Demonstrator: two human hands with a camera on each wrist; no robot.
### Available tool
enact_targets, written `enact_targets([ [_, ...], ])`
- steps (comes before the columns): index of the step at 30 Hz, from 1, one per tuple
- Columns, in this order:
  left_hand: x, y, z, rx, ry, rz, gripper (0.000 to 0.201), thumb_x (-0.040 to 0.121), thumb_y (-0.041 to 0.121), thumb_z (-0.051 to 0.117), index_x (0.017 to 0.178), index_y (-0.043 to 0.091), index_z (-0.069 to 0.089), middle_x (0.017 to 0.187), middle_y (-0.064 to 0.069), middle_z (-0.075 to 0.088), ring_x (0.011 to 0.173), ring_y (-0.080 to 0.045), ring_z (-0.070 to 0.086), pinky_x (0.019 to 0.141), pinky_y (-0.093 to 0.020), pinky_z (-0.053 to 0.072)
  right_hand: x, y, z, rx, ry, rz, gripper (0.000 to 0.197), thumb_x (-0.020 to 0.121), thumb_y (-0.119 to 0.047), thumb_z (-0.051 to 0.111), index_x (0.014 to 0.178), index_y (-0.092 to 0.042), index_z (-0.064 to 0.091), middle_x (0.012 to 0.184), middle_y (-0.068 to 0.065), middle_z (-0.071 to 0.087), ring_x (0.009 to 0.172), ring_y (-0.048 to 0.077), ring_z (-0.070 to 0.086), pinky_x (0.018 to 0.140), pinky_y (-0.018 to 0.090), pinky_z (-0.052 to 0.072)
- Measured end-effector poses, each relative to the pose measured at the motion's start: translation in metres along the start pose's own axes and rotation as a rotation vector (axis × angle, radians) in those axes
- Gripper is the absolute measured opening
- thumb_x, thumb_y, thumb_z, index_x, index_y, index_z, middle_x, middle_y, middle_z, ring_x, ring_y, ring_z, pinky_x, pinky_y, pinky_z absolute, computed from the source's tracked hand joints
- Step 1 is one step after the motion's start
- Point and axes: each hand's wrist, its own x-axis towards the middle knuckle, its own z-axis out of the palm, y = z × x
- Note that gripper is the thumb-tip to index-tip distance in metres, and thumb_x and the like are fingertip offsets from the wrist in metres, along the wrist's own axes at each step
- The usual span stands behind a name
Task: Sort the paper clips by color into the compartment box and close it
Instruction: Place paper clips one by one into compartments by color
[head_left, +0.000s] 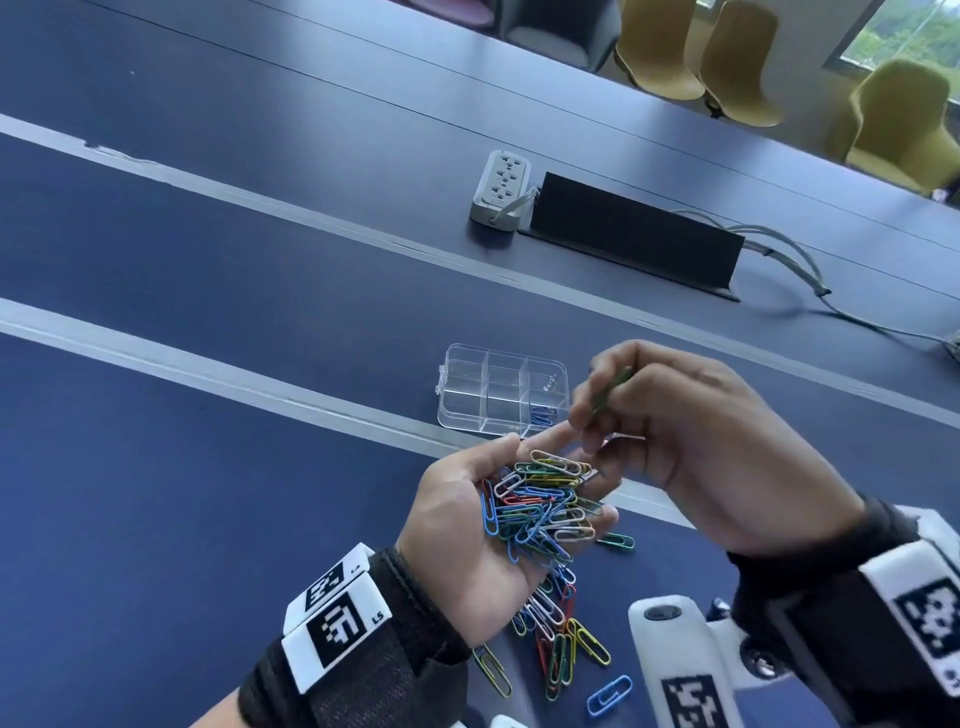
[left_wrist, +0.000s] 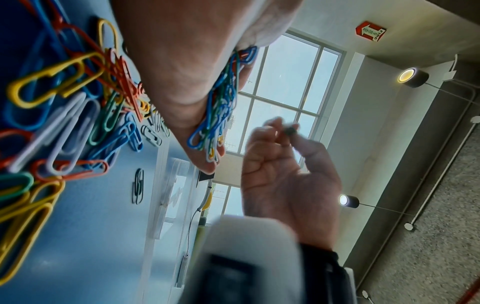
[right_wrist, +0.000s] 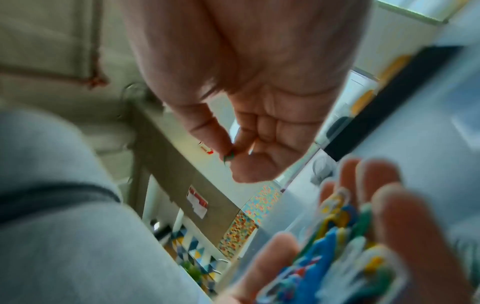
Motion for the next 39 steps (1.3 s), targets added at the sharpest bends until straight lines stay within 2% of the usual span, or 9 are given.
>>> enact_targets([
  [4,0.001,0.0,-0.002,-0.001,0.009,-0.005,0.05,0.091,0.026,0.036,0.123,-0.007,0.057,0.098,-0.024,0.068,0.092,-0.038,0.063,0.096,-0.052,0.041,0.001,-0.006,0.001,0.233,-0.046,0.108,0.013,0.076,-0.006,0.043,0.065,-0.012,0.047,0.058,0.009,0.042,0.04,0.011,0.044,0.036,0.017,0.023],
  [7,0.001,-0.001,-0.002,-0.004,0.002,-0.004,0.046,0.092,0.027,0.036,0.112,-0.008,0.059,0.089,-0.021,0.067,0.077,-0.035,0.067,0.09,-0.051,0.045,0.002,0.003,0.007,-0.367,0.001,0.006,0.025,0.086,-0.019,0.06,0.063,-0.009,0.054,0.061,0.023,0.055,0.041,0.008,0.045,0.038,0.018,0.034],
  [13,-0.001,0.0,-0.002,-0.067,-0.029,-0.029,0.04,0.084,0.027,0.042,0.071,-0.001,0.068,0.074,-0.015,0.064,0.065,-0.028,0.065,0.07,-0.042,0.057,0.006,0.014,0.01,-0.911,-0.028,-0.123,0.014,0.079,-0.032,0.068,0.075,-0.018,0.066,0.054,-0.006,0.059,0.048,0.005,0.052,0.051,0.027,0.048],
  [19,0.001,0.0,-0.006,-0.065,0.045,-0.032,0.027,0.083,0.027,0.046,0.098,0.006,0.051,0.088,-0.015,0.051,0.082,-0.031,0.053,0.091,-0.049,0.044,0.006,0.015,0.011,-1.238,-0.082,-0.241,0.009,0.081,-0.034,0.064,0.088,-0.03,0.069,0.047,-0.008,0.043,0.048,0.004,0.043,0.053,0.015,0.033],
  [22,0.001,-0.001,-0.004,-0.048,0.051,-0.023,0.024,0.082,0.025,0.047,0.094,0.005,0.055,0.083,-0.014,0.056,0.079,-0.031,0.057,0.087,-0.05,0.049,0.006,0.014,0.014,-1.3,-0.073,-0.275,0.013,0.084,-0.035,0.059,0.089,-0.029,0.069,0.053,-0.01,0.049,0.051,0.003,0.044,0.053,0.014,0.033],
  [27,0.002,0.001,-0.004,-0.076,-0.015,-0.033,0.037,0.089,0.023,0.04,0.092,-0.002,0.067,0.092,-0.019,0.065,0.081,-0.033,0.064,0.09,-0.051,0.047,0.006,0.011,0.013,-0.927,0.014,-0.19,0.01,0.083,-0.025,0.06,0.074,-0.021,0.064,0.058,0.005,0.06,0.049,0.01,0.05,0.052,0.032,0.047],
  [30,0.004,0.0,-0.007,-0.115,-0.031,-0.029,0.046,0.089,0.023,0.036,0.115,-0.004,0.063,0.101,-0.022,0.063,0.091,-0.037,0.061,0.099,-0.054,0.04,0.007,0.008,0.01,-0.326,0.01,0.096,0.023,0.088,-0.013,0.043,0.065,-0.014,0.045,0.049,0.01,0.049,0.039,0.011,0.034,0.035,0.017,0.029],
  [33,0.005,0.001,-0.008,-0.129,-0.044,-0.013,0.047,0.089,0.023,0.034,0.119,-0.005,0.057,0.095,-0.021,0.062,0.09,-0.037,0.058,0.104,-0.055,0.036,0.007,0.002,0.007,0.159,-0.101,0.266,0.007,0.069,-0.017,0.036,0.063,-0.014,0.038,0.052,0.004,0.034,0.042,0.013,0.026,0.036,0.014,0.022],
  [39,0.004,0.002,-0.008,-0.102,0.018,0.018,0.04,0.09,0.025,0.033,0.106,-0.002,0.057,0.076,-0.019,0.06,0.074,-0.033,0.055,0.082,-0.046,0.042,0.001,0.007,0.001,0.272,-0.199,0.298,0.006,0.065,-0.015,0.044,0.063,-0.014,0.05,0.058,0.006,0.043,0.04,0.013,0.035,0.032,0.014,0.024],
])
